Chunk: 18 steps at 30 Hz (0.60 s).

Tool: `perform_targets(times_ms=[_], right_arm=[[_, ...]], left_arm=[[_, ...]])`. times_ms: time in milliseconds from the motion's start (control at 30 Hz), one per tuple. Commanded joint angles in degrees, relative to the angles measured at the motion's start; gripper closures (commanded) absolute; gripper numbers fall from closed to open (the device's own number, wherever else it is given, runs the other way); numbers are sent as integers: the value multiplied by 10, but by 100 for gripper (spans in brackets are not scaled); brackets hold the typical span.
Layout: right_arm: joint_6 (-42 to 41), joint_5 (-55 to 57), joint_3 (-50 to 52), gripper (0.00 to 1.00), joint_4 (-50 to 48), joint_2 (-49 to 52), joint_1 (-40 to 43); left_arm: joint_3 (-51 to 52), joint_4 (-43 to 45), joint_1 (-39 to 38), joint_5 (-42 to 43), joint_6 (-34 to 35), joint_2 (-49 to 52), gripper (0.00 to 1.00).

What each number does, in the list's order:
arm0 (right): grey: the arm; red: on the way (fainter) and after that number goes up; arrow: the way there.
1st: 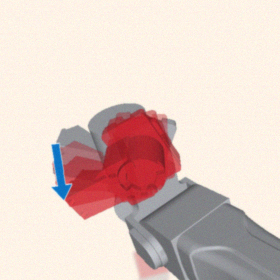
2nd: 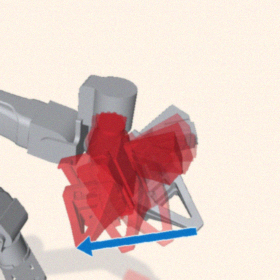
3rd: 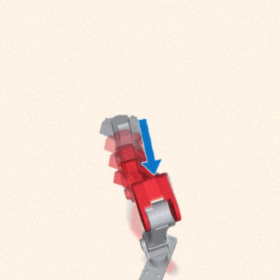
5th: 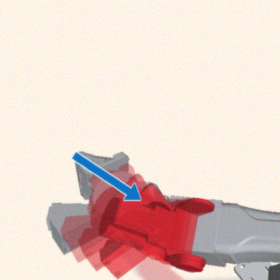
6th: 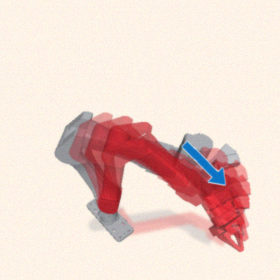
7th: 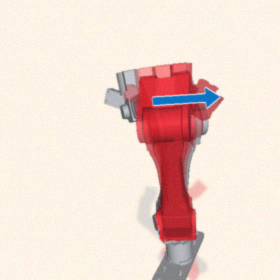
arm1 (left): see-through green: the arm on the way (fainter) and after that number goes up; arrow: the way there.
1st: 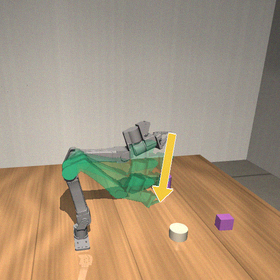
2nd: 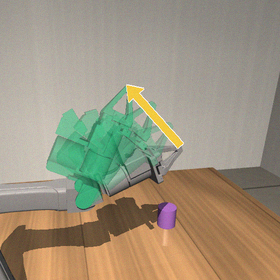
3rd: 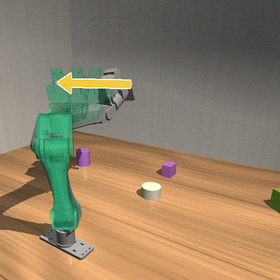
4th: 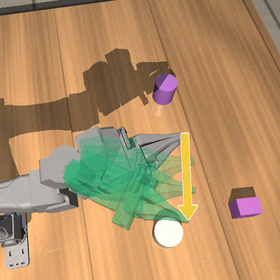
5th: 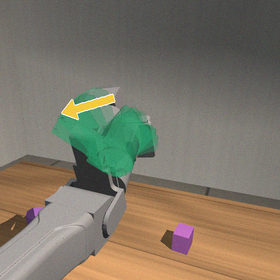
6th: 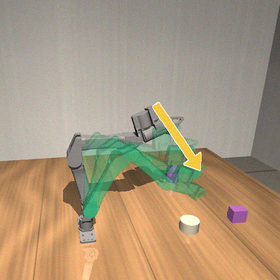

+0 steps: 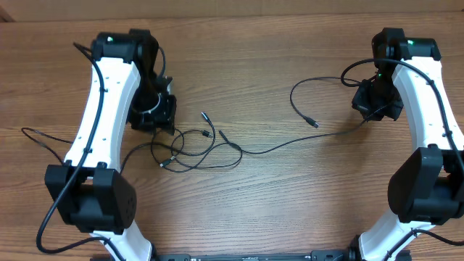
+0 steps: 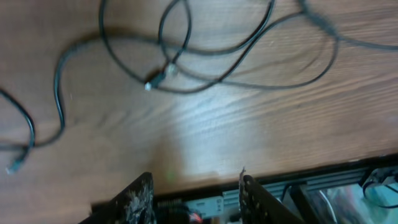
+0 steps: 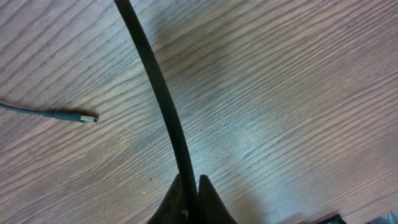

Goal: Untangle cables

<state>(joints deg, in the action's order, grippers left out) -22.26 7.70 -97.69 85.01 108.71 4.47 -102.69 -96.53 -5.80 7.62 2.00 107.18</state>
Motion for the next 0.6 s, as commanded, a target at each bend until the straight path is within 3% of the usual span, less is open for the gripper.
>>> perform_targets(times_ms=[0, 133, 200, 333, 400, 567], right_arm=[[-2, 0, -1, 96, 2, -2, 2], [-2, 0, -1, 96, 1, -2, 2], [-2, 0, -1, 96, 2, -2, 2], [-3, 0, -1, 96, 2, -2, 2], [-3, 0, -1, 96, 2, -2, 2], [-2, 0, -1, 96, 2, -2, 2]], left_arm=[[63, -3, -6, -26, 54, -63, 55], [151, 20, -5, -73, 115, -136, 58], [198, 61, -5, -89, 148, -177, 51], [285, 169, 9, -129, 215, -233, 26], [320, 224, 27, -129, 212, -241, 21], [376, 341, 93, -110, 164, -209, 21]])
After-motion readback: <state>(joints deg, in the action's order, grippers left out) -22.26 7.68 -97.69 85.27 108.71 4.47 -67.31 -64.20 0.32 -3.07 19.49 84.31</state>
